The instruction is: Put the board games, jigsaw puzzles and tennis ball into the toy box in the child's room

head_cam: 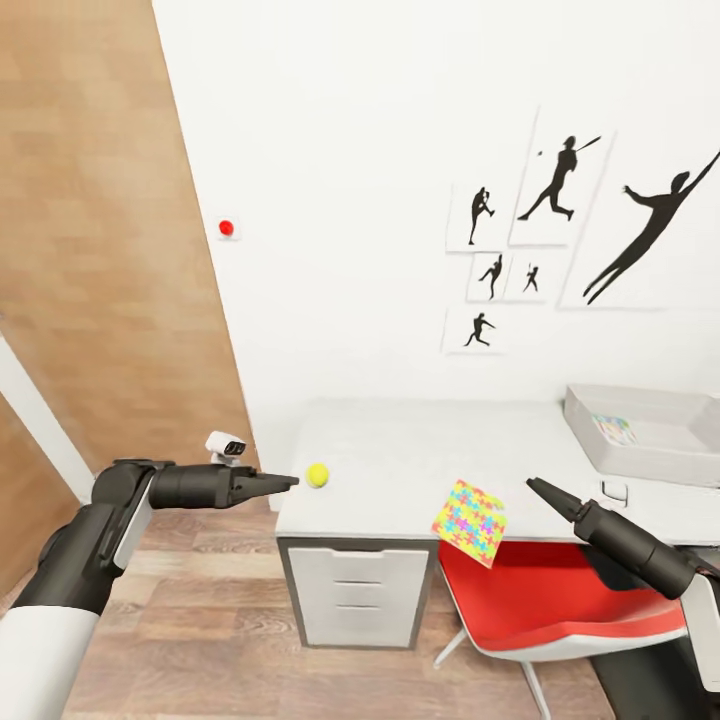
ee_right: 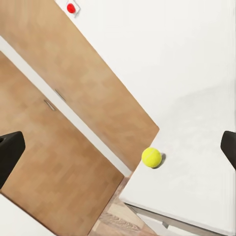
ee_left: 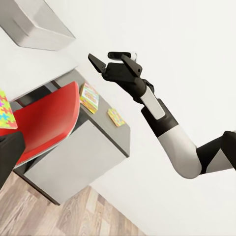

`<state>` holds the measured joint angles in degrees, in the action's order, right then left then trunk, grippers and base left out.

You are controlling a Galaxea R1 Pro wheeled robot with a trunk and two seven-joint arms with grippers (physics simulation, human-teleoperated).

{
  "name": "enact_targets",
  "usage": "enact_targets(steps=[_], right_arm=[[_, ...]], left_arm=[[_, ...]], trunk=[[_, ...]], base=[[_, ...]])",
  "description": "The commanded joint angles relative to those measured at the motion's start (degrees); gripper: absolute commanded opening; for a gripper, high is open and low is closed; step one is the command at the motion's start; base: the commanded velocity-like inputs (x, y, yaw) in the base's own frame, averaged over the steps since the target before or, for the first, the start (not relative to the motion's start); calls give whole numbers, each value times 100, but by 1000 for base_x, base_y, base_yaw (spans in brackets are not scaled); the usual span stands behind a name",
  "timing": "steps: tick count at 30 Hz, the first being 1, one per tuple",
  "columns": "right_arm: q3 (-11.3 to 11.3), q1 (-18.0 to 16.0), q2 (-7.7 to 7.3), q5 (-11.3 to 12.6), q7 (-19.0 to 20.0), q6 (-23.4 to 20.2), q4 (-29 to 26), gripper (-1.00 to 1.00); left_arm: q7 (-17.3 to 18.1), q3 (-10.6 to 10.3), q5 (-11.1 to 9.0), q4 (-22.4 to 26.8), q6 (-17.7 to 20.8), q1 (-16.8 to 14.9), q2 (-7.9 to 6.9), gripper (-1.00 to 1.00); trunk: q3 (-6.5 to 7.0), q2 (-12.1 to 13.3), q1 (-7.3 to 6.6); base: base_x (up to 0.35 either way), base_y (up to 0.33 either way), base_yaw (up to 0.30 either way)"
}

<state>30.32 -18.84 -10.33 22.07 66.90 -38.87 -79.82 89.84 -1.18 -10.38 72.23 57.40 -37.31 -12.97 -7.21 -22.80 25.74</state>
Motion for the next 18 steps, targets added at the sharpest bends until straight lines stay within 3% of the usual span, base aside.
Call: enact_targets(steps=[1, 10, 18], right_arm=[[2, -6, 1, 16, 6, -41, 1, 100], [7, -6, 3, 2, 0, -41, 1, 100], [9, -6, -20, 14, -1, -41, 74, 100]], left_arm=[[16, -8, -8, 1, 61, -4, -7, 100], [16, -22, -8, -1, 61, -4, 0, 100], [16, -29, -8, -1, 61, -4, 16, 100]], trunk=[[-3, -12, 4], [34, -12, 4], [49, -12, 4]], base=[[0, -94, -108], [0, -247, -40], [0, -303, -157]])
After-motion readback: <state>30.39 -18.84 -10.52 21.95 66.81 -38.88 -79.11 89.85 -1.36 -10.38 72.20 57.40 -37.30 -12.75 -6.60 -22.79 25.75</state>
